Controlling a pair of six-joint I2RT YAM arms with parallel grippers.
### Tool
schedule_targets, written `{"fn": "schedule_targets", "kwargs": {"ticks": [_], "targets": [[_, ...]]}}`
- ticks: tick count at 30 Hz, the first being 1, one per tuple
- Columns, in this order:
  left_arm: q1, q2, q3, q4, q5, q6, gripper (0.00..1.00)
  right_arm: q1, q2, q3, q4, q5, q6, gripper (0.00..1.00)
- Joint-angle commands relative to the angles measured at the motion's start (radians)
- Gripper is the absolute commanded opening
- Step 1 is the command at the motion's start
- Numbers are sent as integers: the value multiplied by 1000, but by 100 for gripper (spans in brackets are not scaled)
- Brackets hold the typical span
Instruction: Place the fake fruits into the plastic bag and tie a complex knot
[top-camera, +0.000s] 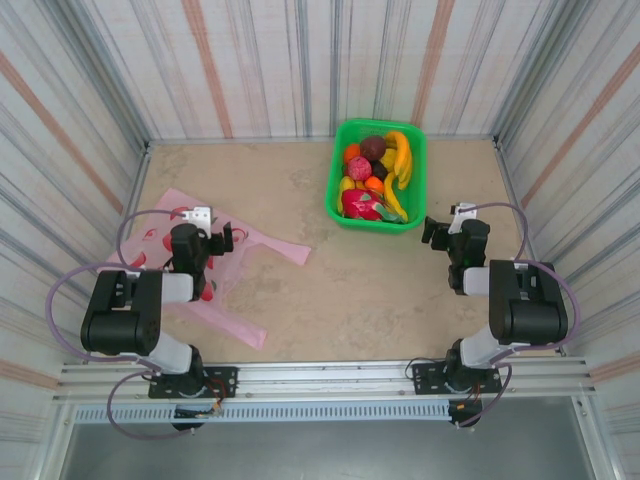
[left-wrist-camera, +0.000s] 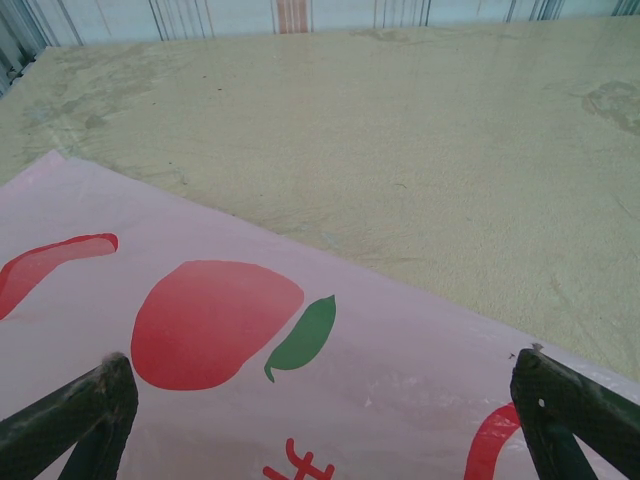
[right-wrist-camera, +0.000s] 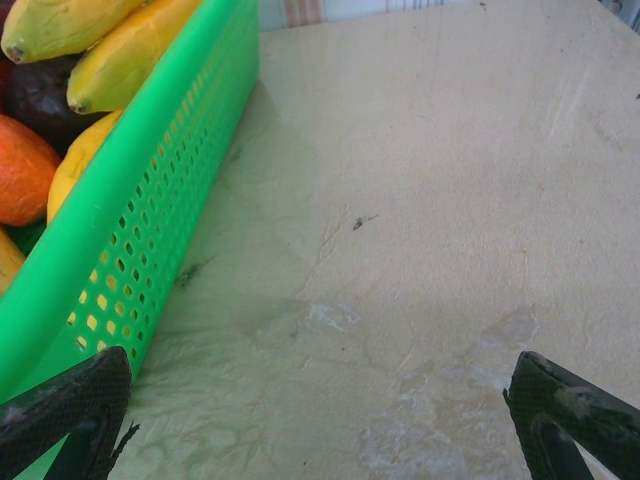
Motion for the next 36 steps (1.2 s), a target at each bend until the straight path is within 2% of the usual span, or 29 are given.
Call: {"fn": "schedule_targets", "kwargs": {"ticks": [1,3,9,12,17,20,21,25,30,36], "targets": [[9,-10,17,-10,-8,7,99,-7,-29,-16,10,1,11,99],[7,-49,24,-42,-7,10,99,-8,-66,-16,-15,17,14,99],[-49,-275,116,-361,-74,29,99,-1,-297,53,-378,57,78,99],[-63,-329,213,-578,-71,1,99,-1,-400,105,-563,27,155,99],[-146,-375,343,-910,-92,-54,97,8,-533,200,-809,-93,279,99],[-187,-397,407,-1118,-101,-138,96,20,-603,245,-886,-179,320,99],[-190,-404,419,-1182,-83,-169,93,26,-622,256,-903,-198,327,99],[-202,-450,414,-1386,-74,-307,90,52,-677,274,-950,-199,340,99],[-284,-476,355,-1441,-170,-378,88,67,-696,271,-938,-196,352,99],[-325,-306,411,-1474,-212,-340,86,74,-691,282,-934,-201,356,99]]}}
